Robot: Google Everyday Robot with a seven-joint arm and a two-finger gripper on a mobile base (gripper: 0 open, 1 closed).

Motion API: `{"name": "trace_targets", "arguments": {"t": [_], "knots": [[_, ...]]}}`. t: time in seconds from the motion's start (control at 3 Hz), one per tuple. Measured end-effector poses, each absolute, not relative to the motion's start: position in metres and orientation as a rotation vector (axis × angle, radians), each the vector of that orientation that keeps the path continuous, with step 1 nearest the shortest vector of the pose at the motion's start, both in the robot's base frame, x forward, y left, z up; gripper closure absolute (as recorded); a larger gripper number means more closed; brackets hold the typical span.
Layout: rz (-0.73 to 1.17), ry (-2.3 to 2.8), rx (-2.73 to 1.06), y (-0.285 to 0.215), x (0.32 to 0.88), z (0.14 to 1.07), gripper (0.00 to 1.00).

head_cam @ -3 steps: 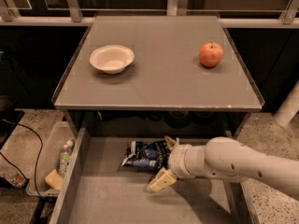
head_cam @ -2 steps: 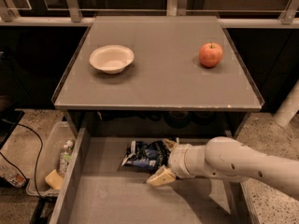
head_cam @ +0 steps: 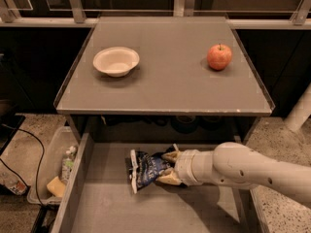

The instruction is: Pick blue chip bag from top drawer and place on counter

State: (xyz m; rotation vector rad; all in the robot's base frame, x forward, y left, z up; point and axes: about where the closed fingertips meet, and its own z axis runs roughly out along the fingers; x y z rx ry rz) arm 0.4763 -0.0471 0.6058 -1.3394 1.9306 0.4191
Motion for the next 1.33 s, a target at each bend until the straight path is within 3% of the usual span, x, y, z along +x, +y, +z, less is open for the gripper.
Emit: {"name": "trace_targets", "arguments": {"t": [0.33, 0.67, 1.33], "knots": [[0.419, 1.93, -1.34, -0.047, 0.476, 0.606, 0.88], [0.414, 1.91, -1.347, -0.057, 0.466, 0.627, 1.0], [0.397, 1.823, -1.36, -0.089, 0.44, 0.719, 1.0]]}}
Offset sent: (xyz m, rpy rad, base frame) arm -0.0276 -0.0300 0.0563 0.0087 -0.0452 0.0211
